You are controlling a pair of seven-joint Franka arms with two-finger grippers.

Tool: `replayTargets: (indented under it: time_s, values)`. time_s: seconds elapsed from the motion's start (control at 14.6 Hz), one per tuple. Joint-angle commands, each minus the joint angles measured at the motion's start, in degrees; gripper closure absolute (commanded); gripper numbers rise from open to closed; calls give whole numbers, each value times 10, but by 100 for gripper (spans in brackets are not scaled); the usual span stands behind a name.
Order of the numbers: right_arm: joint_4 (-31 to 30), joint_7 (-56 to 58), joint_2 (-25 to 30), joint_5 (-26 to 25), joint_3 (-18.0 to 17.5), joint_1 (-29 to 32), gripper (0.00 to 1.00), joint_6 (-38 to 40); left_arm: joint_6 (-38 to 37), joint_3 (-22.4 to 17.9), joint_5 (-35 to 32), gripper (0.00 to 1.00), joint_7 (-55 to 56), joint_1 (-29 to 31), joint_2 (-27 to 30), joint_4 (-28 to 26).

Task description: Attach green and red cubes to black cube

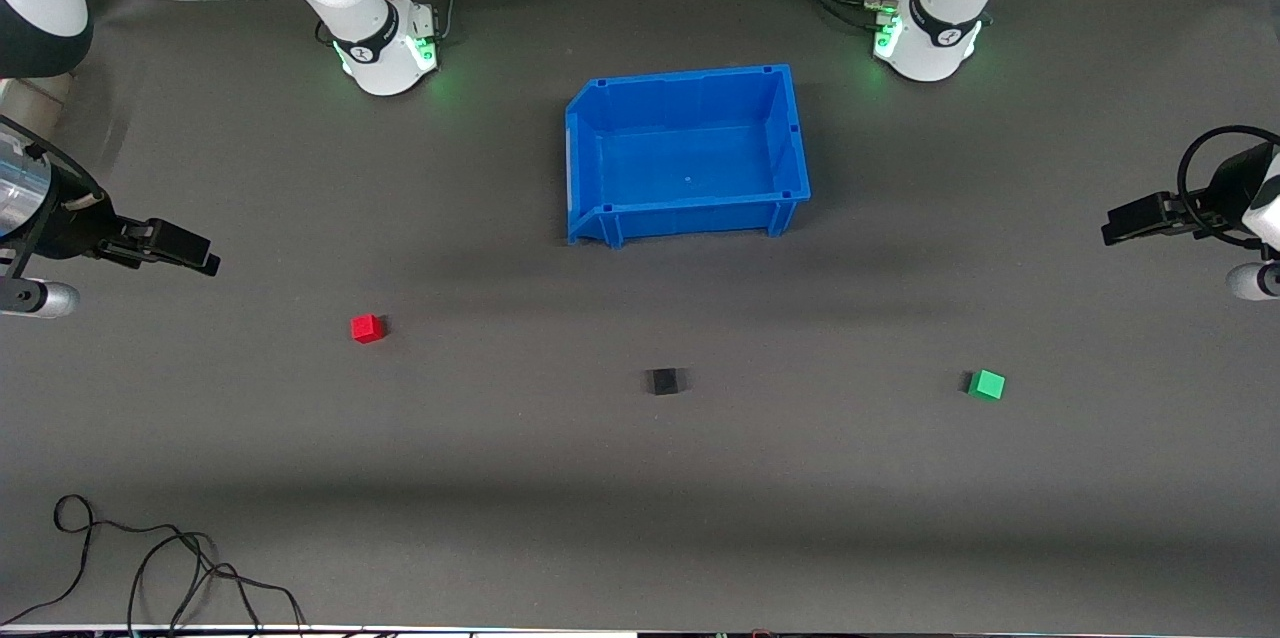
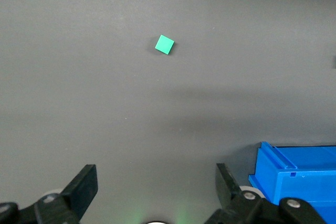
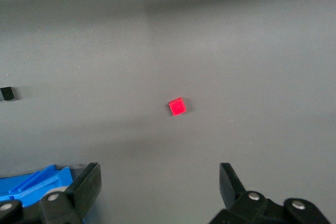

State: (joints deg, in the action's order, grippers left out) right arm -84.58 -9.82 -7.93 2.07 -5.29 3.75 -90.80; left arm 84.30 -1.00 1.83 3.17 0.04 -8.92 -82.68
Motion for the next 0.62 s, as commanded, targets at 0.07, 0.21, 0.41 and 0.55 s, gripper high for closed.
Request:
replayTargets:
  time_s: [0.07,0.21,0.41,0.55]
  values:
    - [5,6,0,-2,-1,-4,0,6,15,-2,-1,0,11,-3,7,-6]
    - [6,6,-2,-2,-1,-4,0,6,32,-3,-2,0,11,-4,5,-13]
    - [5,9,-2,-2,0,-3,0,6,78,-3,-20,2,59,-3,0,-48]
    - [3,11,-2,-2,0,-2,0,6,87,-4,-27,0,124,-1,-16,-52]
